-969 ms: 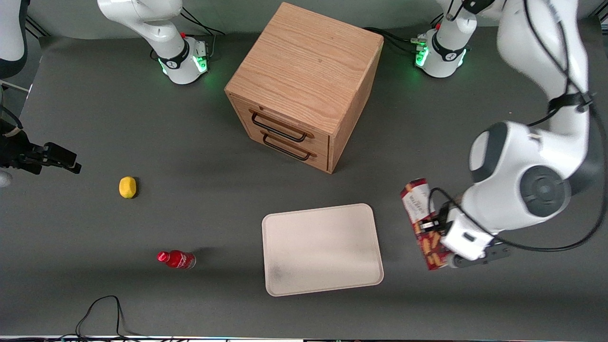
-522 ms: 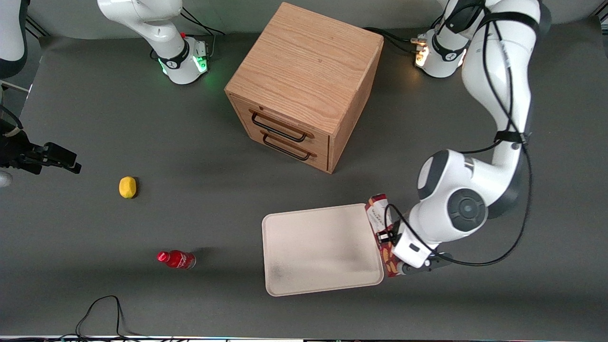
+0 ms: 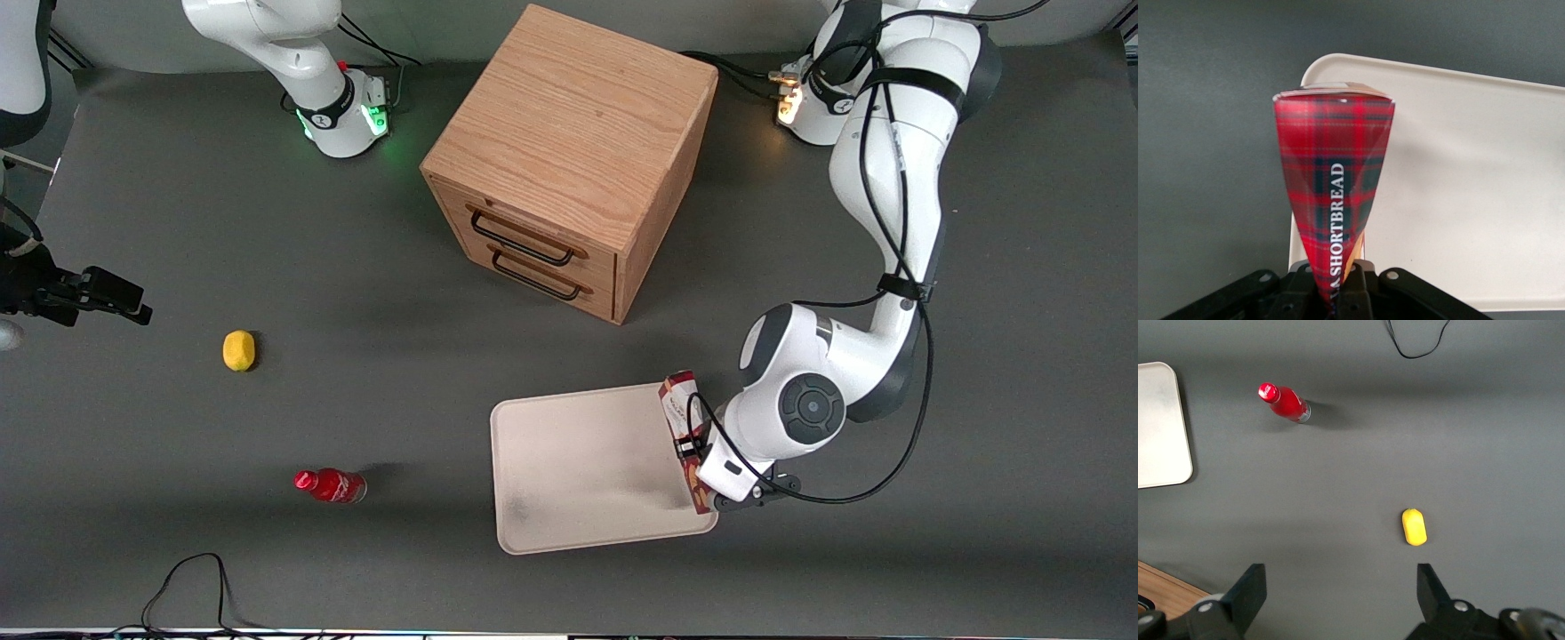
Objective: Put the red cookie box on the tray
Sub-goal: 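Carry the held box over the white tray's edge, then lower the box onto the tray and open the left gripper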
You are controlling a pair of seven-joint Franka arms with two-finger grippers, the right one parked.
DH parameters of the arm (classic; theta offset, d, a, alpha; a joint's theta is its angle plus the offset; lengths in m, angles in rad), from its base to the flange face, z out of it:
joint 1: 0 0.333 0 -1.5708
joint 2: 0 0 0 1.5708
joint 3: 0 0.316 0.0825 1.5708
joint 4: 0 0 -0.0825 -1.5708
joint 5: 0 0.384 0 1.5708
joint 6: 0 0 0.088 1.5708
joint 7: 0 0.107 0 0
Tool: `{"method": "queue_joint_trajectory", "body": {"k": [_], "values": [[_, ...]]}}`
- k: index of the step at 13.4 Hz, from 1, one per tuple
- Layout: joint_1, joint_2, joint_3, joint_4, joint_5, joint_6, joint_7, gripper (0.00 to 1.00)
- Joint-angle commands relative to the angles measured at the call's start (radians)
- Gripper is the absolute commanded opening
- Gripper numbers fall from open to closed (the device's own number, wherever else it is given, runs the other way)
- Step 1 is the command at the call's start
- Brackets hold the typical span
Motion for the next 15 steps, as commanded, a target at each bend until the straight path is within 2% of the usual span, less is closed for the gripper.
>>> {"method": "queue_joint_trajectory", "body": {"k": [1,9,10,11,12,15], "values": [[-0.022,0.036,0.015,0.047,0.013,0.033,-0.021,0.00],[-0.022,0.074,0.017,0.045,0.048,0.080,-0.020,0.00],[-0.019,0.078,0.017,0.045,0.048,0.080,-0.020,0.16],[-0.020,0.078,0.017,0.042,0.048,0.082,-0.020,0.63],[-0.022,0.078,0.017,0.039,0.048,0.085,-0.021,0.99],[-0.020,0.076,0.017,0.038,0.050,0.085,-0.021,1.00]]}}
